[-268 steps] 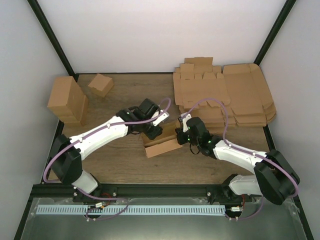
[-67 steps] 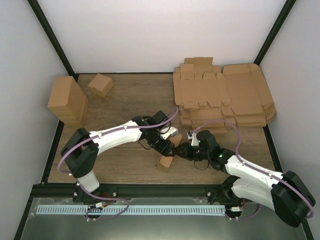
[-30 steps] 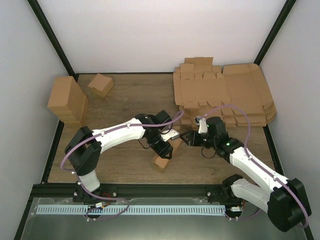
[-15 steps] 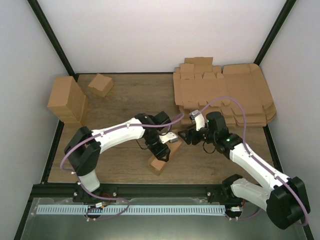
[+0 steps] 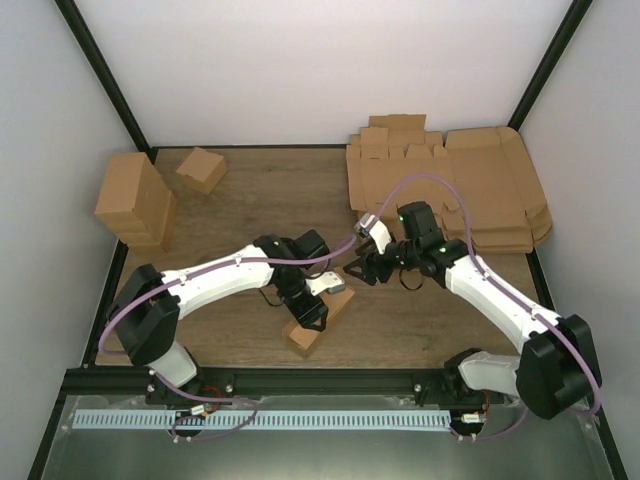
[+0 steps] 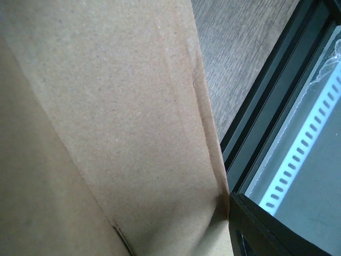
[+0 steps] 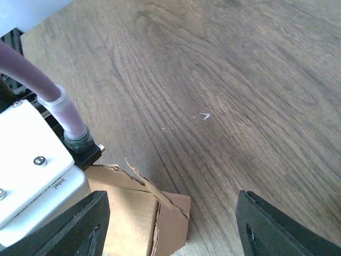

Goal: Fold the paper box

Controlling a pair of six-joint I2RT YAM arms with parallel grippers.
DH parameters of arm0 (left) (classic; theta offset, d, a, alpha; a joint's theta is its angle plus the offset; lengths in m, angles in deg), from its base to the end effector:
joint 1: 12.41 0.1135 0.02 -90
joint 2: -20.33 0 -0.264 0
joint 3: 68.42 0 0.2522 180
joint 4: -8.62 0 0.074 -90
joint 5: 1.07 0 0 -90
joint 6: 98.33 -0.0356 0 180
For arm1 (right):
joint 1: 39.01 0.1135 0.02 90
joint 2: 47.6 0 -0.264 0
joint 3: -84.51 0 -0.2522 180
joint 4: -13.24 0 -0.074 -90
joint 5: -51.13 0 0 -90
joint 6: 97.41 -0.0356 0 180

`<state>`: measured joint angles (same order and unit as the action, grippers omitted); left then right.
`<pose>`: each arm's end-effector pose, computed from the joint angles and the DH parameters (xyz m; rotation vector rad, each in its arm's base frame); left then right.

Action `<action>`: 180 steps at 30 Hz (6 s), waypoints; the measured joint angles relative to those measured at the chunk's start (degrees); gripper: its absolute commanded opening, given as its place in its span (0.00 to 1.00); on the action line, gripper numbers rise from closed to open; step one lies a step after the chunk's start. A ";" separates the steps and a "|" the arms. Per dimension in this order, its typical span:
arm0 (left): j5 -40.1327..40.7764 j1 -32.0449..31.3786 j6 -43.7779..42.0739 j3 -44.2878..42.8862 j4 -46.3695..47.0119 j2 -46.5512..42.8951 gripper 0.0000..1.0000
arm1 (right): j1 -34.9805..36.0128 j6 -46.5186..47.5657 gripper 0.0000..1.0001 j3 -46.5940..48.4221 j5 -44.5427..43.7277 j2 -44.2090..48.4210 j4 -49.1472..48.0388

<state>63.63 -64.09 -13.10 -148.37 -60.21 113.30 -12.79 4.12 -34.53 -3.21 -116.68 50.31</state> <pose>0.1706 -0.2404 0.2152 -1.4674 -2.6319 0.7058 0.2133 0.1282 0.2515 -1.0367 2.0858 0.8583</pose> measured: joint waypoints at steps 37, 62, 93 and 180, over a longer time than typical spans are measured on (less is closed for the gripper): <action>4.33 0.00 1.09 -0.15 0.87 -0.87 0.81 | 4.59 10.56 0.01 3.91 3.52 -6.12 3.91; 8.90 0.02 8.11 -4.94 4.92 1.75 0.79 | 11.17 -13.99 0.02 -10.82 -10.56 4.87 -11.39; 17.49 -6.49 12.24 1.75 8.94 -5.70 1.00 | 13.75 -26.86 0.02 -16.37 -16.68 10.01 -17.03; 34.47 -14.86 16.33 2.56 9.99 -4.79 0.54 | 22.62 -35.78 0.03 -18.78 -32.22 12.33 -12.48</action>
<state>98.10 -78.95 3.23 -145.82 -50.22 108.51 9.83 -31.66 -53.31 -35.43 -104.35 37.83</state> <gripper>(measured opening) 0.547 0.034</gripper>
